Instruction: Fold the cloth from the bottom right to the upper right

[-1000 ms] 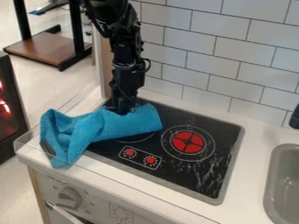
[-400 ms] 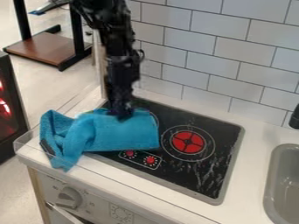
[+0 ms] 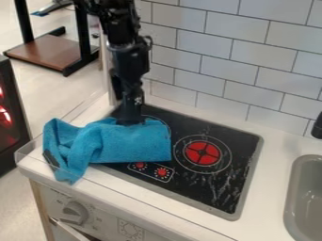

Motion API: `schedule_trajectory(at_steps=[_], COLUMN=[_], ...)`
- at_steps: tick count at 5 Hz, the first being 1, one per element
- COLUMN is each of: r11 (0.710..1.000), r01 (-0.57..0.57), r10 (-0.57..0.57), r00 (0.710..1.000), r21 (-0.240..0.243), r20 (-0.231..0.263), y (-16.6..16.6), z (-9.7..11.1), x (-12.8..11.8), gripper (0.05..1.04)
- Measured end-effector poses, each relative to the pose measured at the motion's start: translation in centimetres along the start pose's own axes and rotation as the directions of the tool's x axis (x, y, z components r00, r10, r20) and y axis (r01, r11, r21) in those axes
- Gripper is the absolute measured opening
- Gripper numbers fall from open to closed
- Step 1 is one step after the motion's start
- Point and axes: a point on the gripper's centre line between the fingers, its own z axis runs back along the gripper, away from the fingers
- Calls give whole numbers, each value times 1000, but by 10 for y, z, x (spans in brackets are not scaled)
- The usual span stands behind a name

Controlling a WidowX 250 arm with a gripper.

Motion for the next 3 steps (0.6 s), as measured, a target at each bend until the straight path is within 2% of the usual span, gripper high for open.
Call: schedule_trajectory(at_steps=[2, 3], r11=[999, 999], r01=[25, 25], r10=[-24, -24], r00=[1000, 1000], r21=[-20, -23], r20=[15, 13], y=[-15, -16], z=[36, 36], x=[-4, -4], gripper=[999, 999])
